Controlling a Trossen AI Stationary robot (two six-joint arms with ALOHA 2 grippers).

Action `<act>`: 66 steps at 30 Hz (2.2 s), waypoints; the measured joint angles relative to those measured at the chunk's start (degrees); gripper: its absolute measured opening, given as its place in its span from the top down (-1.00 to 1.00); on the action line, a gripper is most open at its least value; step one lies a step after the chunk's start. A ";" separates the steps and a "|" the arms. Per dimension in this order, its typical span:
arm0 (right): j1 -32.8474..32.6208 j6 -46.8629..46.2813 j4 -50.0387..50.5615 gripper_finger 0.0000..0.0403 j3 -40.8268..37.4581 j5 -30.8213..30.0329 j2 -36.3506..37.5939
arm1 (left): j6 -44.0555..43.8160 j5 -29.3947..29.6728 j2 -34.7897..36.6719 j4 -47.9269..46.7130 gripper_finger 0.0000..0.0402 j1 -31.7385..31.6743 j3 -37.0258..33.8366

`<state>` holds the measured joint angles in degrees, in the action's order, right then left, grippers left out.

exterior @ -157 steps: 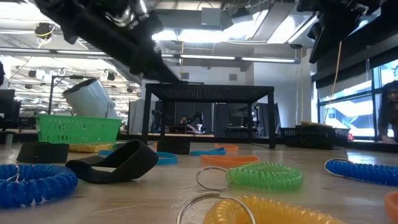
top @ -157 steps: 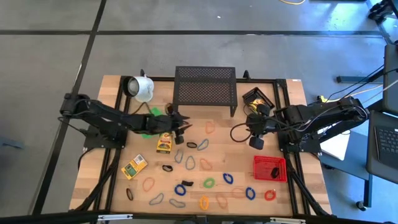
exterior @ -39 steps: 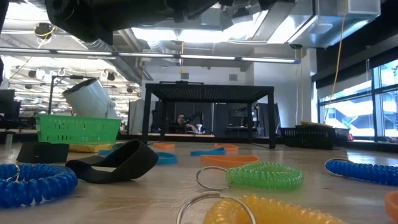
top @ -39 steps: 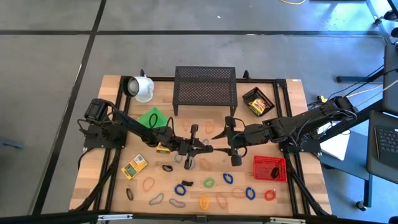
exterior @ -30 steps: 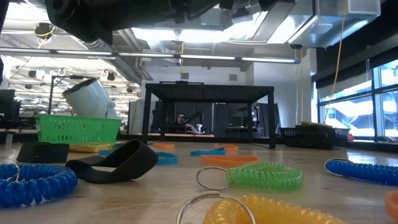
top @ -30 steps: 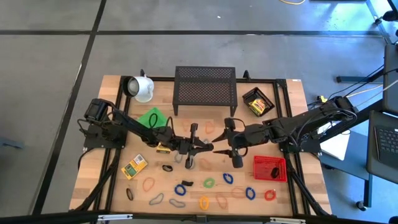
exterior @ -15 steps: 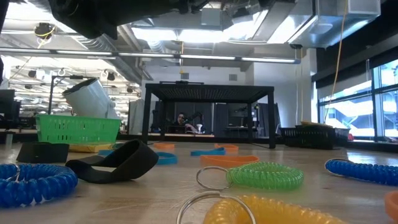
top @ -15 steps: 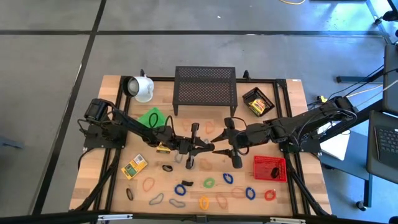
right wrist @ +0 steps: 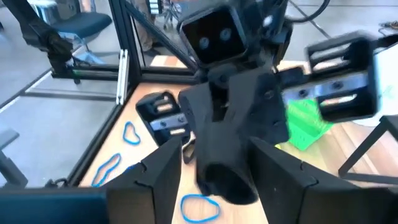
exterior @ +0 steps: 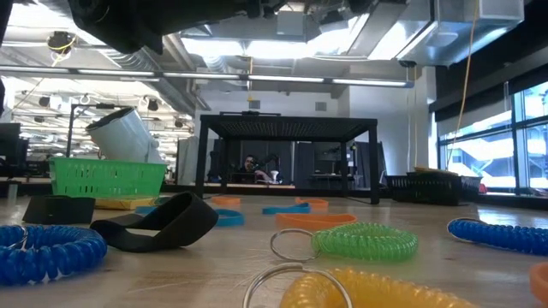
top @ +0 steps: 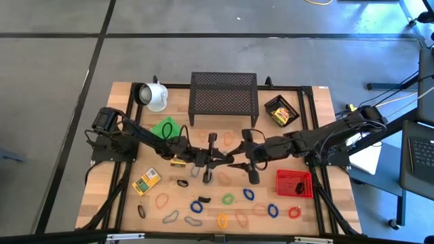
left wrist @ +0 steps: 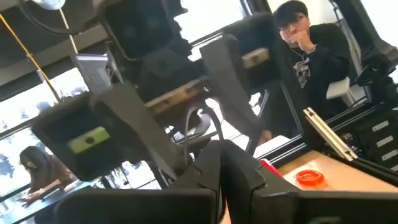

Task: Pick & Place Office Desk Supplies
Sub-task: Put the black rubber band into the red bin

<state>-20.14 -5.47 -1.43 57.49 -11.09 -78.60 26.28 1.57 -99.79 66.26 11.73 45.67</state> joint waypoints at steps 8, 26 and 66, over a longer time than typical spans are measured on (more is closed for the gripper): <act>0.00 0.42 -2.16 0.28 0.02 -0.02 -0.64 | 0.59 0.00 0.00 0.00 0.98 0.00 0.00; 0.00 1.57 -2.86 0.71 0.02 0.00 -0.30 | 1.03 0.08 0.00 -0.39 0.98 0.02 0.00; -5.98 -48.00 57.75 0.95 0.00 7.89 8.57 | -13.24 21.67 -0.02 -3.42 0.24 -0.90 0.00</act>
<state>-26.12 -53.47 56.32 57.49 -3.20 -70.02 13.04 23.24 -99.81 62.84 10.82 45.67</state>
